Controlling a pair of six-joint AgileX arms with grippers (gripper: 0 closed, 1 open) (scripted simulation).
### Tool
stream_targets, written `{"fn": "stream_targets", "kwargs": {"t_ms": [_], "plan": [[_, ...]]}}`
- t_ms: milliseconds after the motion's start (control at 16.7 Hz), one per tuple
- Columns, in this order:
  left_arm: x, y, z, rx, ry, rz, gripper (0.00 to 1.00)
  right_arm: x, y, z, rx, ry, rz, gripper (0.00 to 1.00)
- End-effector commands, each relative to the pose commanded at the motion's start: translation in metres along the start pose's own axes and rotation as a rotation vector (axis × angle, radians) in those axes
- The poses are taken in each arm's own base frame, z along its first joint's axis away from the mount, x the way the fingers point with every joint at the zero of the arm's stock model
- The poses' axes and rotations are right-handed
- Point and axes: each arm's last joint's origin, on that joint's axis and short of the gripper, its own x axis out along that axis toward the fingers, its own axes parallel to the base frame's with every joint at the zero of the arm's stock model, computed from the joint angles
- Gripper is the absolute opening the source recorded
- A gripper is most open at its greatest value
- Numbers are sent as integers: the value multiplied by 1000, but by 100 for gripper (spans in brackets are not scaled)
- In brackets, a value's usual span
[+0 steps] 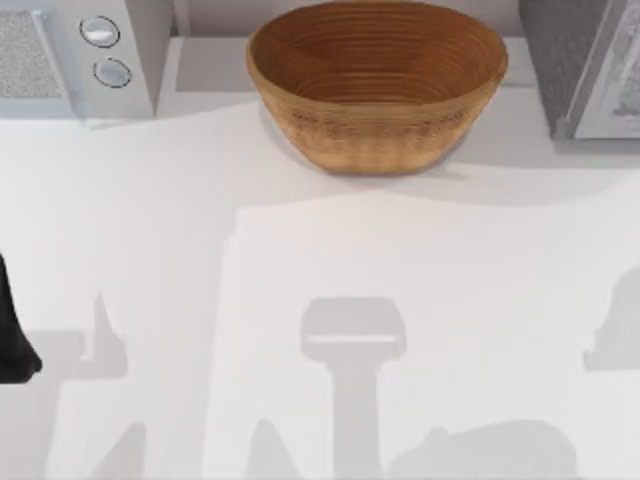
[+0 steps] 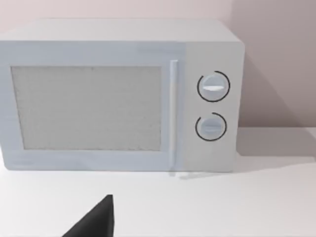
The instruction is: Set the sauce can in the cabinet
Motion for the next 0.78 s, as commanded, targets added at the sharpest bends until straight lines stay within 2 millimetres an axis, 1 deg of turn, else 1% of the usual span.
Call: {"fn": "stream_targets", "kwargs": {"t_ms": [60,180,360,540,660,780], "plan": [[0,0,0,0,0,0,100,0,1,13,2,4,4,0],[0,0,0,0,0,0,100,2,3,47,6,7,7,0],[0,0,0,0,0,0,100,11,6,110,11,7,0,0],[0,0,0,0,0,0,100,29,11,177,11,12,-10,0],[0,0,0,0,0,0,100,47,15,218,9,13,-16,0],[0,0,0,0,0,0,100,65,20,255,7,8,-22,0]]}}
